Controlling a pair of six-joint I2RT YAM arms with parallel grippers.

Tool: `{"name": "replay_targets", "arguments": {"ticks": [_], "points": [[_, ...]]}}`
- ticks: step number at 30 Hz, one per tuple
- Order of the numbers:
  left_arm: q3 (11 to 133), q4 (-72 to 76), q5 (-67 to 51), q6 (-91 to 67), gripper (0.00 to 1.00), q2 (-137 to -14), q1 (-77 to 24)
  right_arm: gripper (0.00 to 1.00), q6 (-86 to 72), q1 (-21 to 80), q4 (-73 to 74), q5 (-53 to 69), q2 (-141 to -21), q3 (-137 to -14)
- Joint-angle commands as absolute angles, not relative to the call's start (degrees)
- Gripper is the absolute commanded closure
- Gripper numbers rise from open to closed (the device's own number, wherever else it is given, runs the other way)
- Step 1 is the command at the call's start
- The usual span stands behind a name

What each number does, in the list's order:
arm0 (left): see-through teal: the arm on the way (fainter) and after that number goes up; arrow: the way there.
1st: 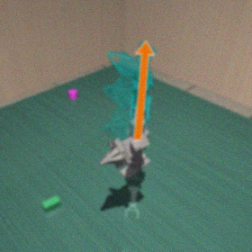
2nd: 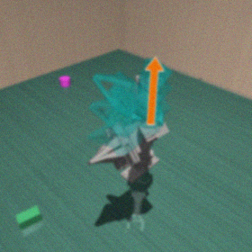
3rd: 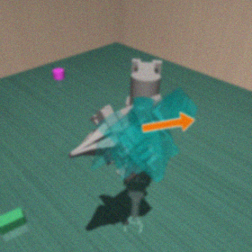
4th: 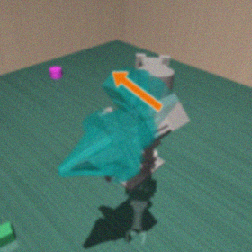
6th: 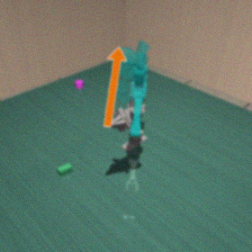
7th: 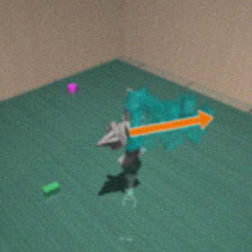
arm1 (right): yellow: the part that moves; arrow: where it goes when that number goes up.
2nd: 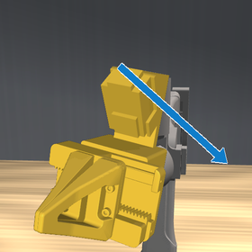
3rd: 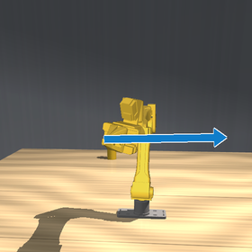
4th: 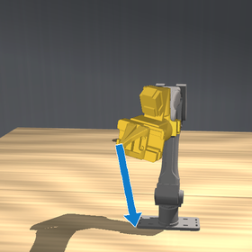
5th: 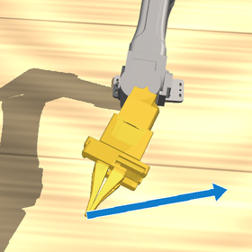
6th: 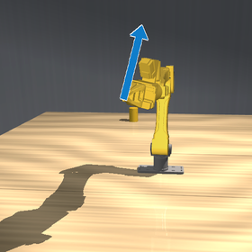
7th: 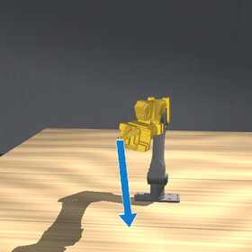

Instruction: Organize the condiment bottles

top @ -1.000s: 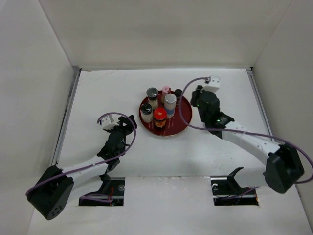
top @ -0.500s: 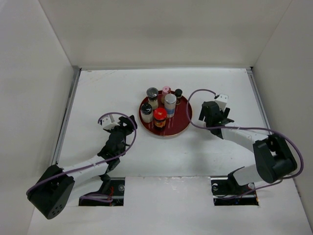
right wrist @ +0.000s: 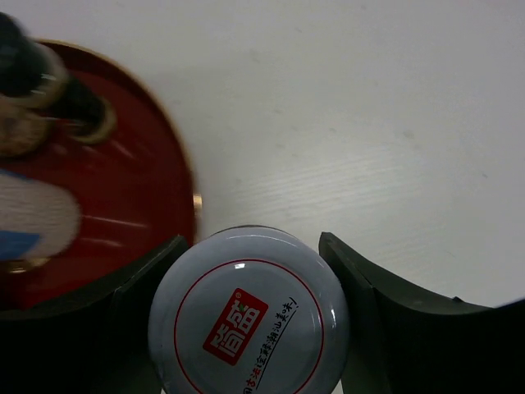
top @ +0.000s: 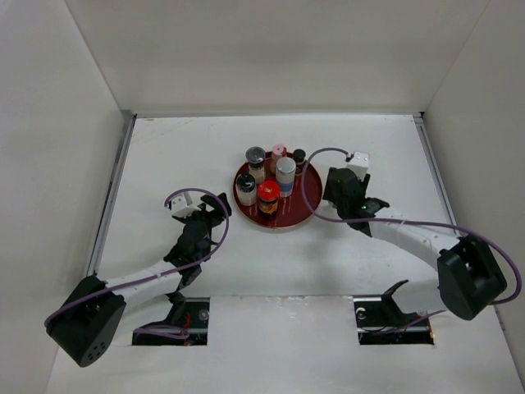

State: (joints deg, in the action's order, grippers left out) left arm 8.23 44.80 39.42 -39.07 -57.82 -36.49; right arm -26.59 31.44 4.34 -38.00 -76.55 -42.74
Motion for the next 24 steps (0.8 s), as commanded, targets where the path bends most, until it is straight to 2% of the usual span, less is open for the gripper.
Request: {"name": "replay_targets", "arguments": {"ticks": [1, 8, 15, 17, 20, 24], "points": [[8.97, 47.46, 39.02, -39.55, 0.23, -57.66, -36.34, 0.56, -24.61, 35.63, -5.0, -37.63, -78.38, -51.58], [8.44, 47.11, 39.38, -39.55, 0.14, -56.17, -36.08, 0.56, -24.08, 37.66, -10.63, -34.45, -92.62, -59.76], [8.44, 47.2, 39.29, -39.55, 0.11, -56.16, -35.99, 0.51, -25.05, 38.01, -11.6, -34.63, -97.99, -59.86], [8.44, 47.46, 39.37, -39.55, 0.11, -56.86, -35.9, 0.48, -25.22, 38.19, -11.6, -34.89, -98.52, -59.5], [8.52, 47.37, 39.2, -39.55, 0.1, -56.87, -36.08, 0.32, -25.58, 38.27, -11.6, -35.07, -98.79, -58.8], [8.79, 47.2, 39.46, -39.55, 0.1, -57.57, -35.81, 0.2, -25.66, 38.27, -10.99, -34.8, -96.42, -57.57]]}}
